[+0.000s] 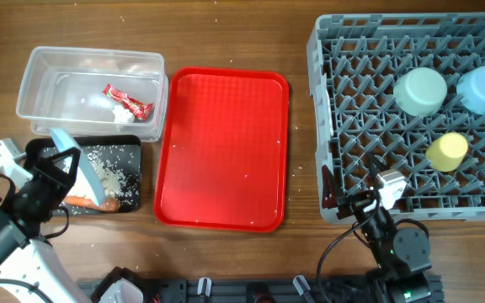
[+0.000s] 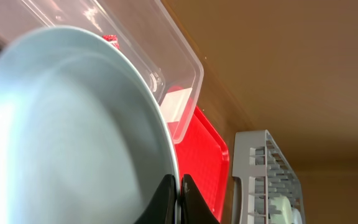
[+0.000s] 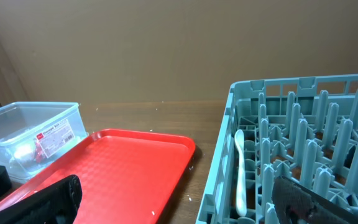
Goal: Sort waste into correct bins and load items into the dishwasher rack
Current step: 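Lift the empty plate up and swing it toward the rack, then lower the plate upright into the rack's left side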
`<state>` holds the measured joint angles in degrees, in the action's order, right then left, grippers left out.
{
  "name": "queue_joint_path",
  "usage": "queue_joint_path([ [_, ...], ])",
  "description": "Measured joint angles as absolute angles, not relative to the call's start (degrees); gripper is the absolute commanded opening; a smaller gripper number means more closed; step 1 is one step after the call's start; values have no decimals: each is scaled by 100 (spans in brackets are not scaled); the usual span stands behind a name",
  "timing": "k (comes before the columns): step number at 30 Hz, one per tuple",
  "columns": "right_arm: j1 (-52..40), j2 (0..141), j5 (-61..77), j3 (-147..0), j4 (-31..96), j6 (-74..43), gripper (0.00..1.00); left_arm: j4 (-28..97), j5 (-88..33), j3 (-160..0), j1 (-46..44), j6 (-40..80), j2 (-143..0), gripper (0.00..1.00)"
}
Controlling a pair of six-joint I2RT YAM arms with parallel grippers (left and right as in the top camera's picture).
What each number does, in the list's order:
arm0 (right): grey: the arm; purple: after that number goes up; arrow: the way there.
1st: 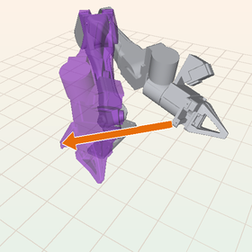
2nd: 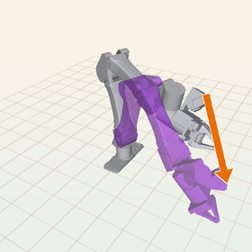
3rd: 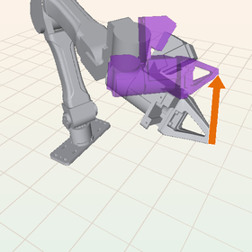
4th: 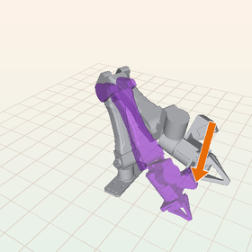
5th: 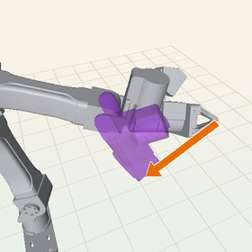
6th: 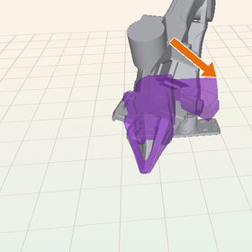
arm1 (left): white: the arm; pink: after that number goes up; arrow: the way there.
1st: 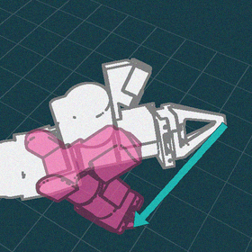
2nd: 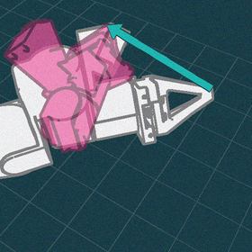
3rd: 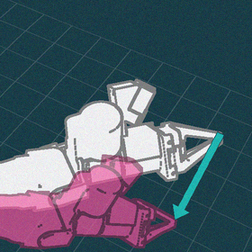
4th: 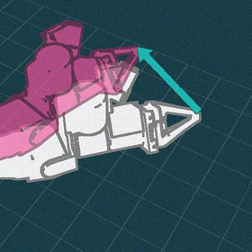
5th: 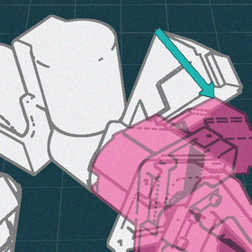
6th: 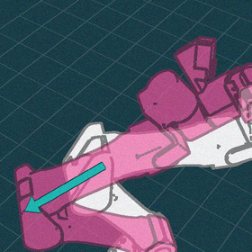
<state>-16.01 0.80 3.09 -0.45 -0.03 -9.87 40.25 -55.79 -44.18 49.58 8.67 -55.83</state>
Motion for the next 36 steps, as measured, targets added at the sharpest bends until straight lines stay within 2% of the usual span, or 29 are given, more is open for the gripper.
queue_joint_path([
  [5,-1601,80,309,-45,-3,-987,100,3948,-6460,-4418,4869,982,-5594,4],
  [10,-1601,80,309,-45,-3,-987,100,3242,-7439,-4405,4650,2064,-5599,4],
  [13,-1601,80,309,-45,-3,-987,100,2305,-7741,-4375,4143,2980,-5605,4],
  [16,-1601,84,309,-45,-3,-987,100,746,-7717,-4351,3100,4047,-5603,4],
  [18,-1601,89,309,-45,-3,-987,100,-663,-7194,-4335,2152,4827,-5653,4],
  [20,-1601,89,309,-45,-3,-987,100,-1509,-6458,-4357,1144,5579,-5714,4],
  [23,-1601,91,301,-45,-3,-987,100,-2200,-5253,-4338,99,6407,-6112,4],
  [24,-1601,91,294,-45,-3,-987,100,-2779,-4781,-4346,-309,6726,-6416,4],
  [28,-1601,89,290,-43,-1,-987,100,-3979,-3758,-4351,-1444,7481,-7400,4],
  [32,-1601,91,290,-40,-1,-987,100,-4731,-3234,-4344,-1959,7970,-8235,4],
  [36,-1601,91,290,-40,-1,-987,100,-4851,-2665,-4344,-2268,8095,-8366,4],
])
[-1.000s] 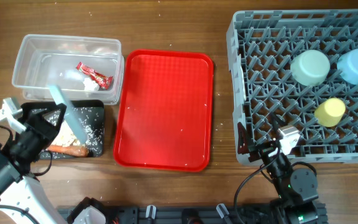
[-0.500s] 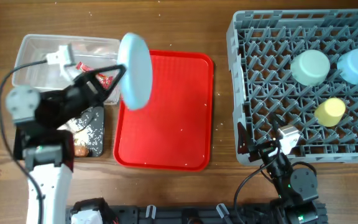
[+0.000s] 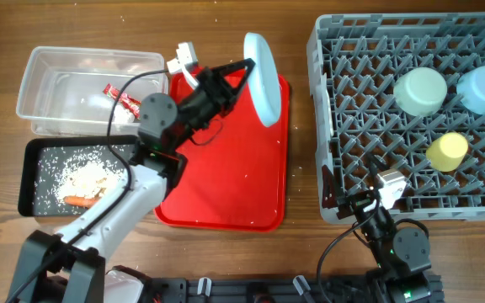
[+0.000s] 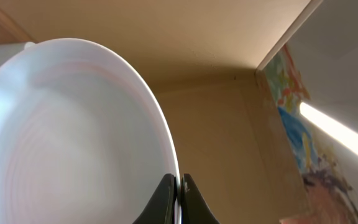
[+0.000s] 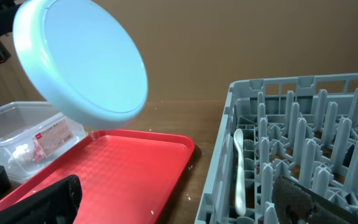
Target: Sort waste into correct bins and load items into the dishwasher rack
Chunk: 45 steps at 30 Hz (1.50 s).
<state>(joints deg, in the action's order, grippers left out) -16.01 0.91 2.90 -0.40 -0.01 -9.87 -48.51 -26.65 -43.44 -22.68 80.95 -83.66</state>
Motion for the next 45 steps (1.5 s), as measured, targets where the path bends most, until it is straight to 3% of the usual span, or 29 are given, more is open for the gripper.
queue_joint_path([
  [11,-1601,91,290,-40,-1,-987,100,-4853,-1111,-4543,-3395,8101,-8552,4],
  [20,-1601,91,290,-38,-1,-987,100,-4521,-1789,-7424,-3527,7957,-10785,4],
  [36,-1601,91,290,-38,-3,-987,100,-2711,-1656,-7634,-3990,6796,-11192,6],
  [39,-1601,91,290,-38,-3,-987,100,-2502,-1483,-7636,-4040,6766,-11198,33],
  [40,-1601,91,290,-38,-3,-987,100,-2499,-1411,-7638,-4038,6757,-11198,52],
  [42,-1601,91,290,-38,-3,-987,100,-2473,-1332,-7638,-4034,6735,-11198,69],
  [45,-1601,91,290,-38,-3,-987,100,-2176,-1306,-7644,-4034,6700,-11198,75],
])
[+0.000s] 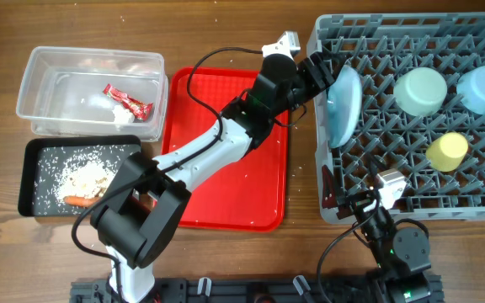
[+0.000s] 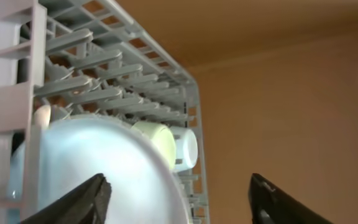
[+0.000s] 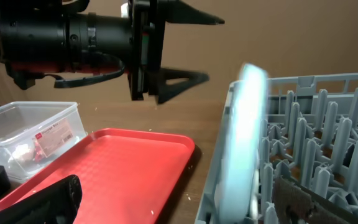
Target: Sort waste into correct bins and load items into the dishwasher rack
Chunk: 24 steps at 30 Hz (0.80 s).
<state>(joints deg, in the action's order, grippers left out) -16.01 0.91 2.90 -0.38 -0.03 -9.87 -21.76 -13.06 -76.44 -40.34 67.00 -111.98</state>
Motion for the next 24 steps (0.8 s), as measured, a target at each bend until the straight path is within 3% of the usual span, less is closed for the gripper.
queue_joint_path([
  [5,-1601,91,290,-38,-3,-987,100,-2191,-1476,-7647,-3876,6724,-11198,85],
  [7,-1601,91,290,-38,-3,-987,100,-2305,-1828,-7649,-3675,6702,-11198,74],
  [10,-1601,91,290,-38,-3,-987,100,-2228,-2668,-7653,-3142,6600,-11196,66],
  [14,-1601,102,290,-36,-12,-987,100,561,-3046,-7732,-2340,5505,-10628,66],
  [16,-1601,115,287,-36,-8,-987,100,2541,-2058,-7675,-2379,4434,-9496,66],
  [18,-1601,115,287,-36,1,-987,100,3575,-1275,-7728,-2456,3889,-8705,71],
  [20,-1601,117,287,-36,-5,-987,100,4447,-493,-7747,-2486,3258,-7747,83],
  [21,-1601,117,287,-36,-8,-987,100,4834,-294,-7780,-2486,3033,-7568,99],
  [24,-1601,117,290,-36,-5,-987,100,5843,64,-7769,-2486,2571,-7159,100],
])
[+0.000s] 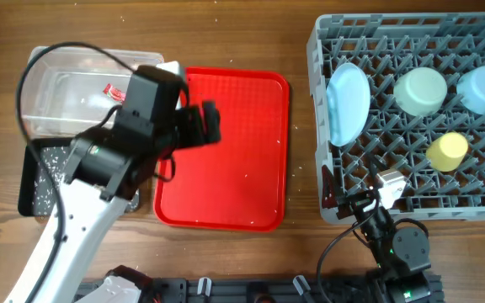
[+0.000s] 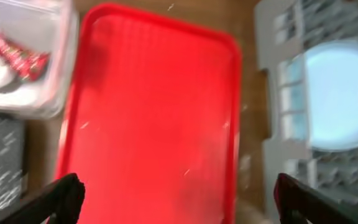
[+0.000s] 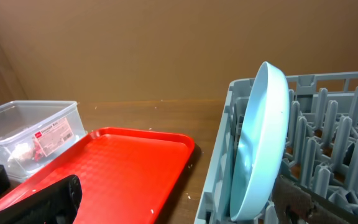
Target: Sort waste into correct bins and load items into the dishwasher rack
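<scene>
A light blue plate (image 1: 348, 103) stands on edge in the left end of the grey dishwasher rack (image 1: 320, 135); it also shows in the left wrist view (image 2: 344, 93) and the right wrist view (image 3: 263, 137). My left gripper (image 1: 202, 126) hangs wide open and empty over the left part of the red tray (image 1: 242, 160), looking down at the tray (image 2: 154, 112). Down at the rack's front left corner, my right gripper (image 1: 362, 202) rests open with nothing between its fingers.
A pale green cup (image 1: 419, 90), a blue cup (image 1: 484, 88) and a yellow cup (image 1: 447, 151) sit in the rack. At the left stand a clear bin (image 1: 40, 63) holding a red wrapper (image 1: 112, 91), and a black tray (image 1: 34, 172) with rice.
My left gripper was open beside the plate at the rack; now it is back over the left part of the red tray. The plate stays standing in the rack. The right arm has not moved.
My left gripper held the plate tilted over the black tray at the far left. Then it held the plate above the back of the red tray. Later the plate stood in the rack with the gripper open beside it, and now the gripper is away.
</scene>
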`<state>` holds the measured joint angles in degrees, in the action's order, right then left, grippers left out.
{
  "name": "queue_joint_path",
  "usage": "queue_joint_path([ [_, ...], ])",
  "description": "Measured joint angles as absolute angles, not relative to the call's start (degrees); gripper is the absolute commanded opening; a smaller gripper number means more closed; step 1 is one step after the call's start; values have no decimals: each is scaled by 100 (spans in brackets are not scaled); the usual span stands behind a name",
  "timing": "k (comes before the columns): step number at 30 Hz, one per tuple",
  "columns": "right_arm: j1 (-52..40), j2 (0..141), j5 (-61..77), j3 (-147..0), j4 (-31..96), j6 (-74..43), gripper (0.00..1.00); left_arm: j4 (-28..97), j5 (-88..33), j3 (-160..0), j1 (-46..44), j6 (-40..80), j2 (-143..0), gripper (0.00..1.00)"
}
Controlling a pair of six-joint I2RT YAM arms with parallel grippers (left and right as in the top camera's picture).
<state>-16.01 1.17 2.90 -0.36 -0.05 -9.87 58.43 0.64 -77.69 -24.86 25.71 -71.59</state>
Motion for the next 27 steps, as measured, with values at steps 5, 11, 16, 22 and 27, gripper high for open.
queue_joint_path([
  [5,-1601,117,290,-36,-5,-987,100,6582,193,-7769,-2486,2403,-6947,100],
  [11,-1601,117,287,-36,-5,-987,100,6694,215,-7769,-2486,2399,-6947,100],
  [16,-1601,117,290,-36,-3,-987,100,6226,276,-7752,-2486,2178,-6949,100],
  [22,-1601,117,290,-36,-5,-987,100,4053,141,-6783,-2541,718,-6171,100],
  [27,-1601,117,290,-36,-8,-987,100,3041,-80,-4982,-1916,456,-4661,100],
])
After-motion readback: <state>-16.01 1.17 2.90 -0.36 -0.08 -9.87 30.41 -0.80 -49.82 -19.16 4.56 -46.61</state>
